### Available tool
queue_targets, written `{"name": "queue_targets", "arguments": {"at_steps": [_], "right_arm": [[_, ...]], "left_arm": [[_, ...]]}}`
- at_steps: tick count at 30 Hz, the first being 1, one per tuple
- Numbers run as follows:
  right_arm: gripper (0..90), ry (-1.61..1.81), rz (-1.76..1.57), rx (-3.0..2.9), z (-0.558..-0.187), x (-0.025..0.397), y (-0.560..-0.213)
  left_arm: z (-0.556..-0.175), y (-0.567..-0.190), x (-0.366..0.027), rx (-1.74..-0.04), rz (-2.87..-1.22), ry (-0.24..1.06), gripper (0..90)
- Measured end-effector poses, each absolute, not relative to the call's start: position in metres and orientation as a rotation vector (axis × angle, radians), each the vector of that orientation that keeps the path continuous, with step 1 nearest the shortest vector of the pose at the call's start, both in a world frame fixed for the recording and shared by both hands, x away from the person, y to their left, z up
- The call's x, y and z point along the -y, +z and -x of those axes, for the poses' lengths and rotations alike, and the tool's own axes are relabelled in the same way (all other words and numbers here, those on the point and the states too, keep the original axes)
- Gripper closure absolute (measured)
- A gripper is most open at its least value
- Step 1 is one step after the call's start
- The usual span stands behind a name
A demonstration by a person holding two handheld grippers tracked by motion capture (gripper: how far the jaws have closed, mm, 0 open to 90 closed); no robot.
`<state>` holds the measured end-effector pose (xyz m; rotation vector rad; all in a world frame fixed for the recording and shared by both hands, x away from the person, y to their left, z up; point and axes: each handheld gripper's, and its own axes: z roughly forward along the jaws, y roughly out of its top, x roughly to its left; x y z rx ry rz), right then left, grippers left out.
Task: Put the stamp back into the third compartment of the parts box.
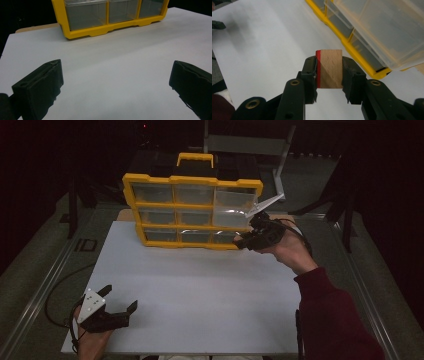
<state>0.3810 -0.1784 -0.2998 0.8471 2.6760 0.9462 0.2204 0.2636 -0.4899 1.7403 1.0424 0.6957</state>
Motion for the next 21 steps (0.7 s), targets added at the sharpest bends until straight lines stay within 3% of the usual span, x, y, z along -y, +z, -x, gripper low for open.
{"name": "queue_targets", "arguments": {"at_steps": [21], "right_arm": [[65.8,0.977,-0.865,-2.645,-0.391,0.184,-0.27]], "left_arm": [[-0.221,-0.49,-0.264,-1.043,-1.743,0.692,0.0]]}}
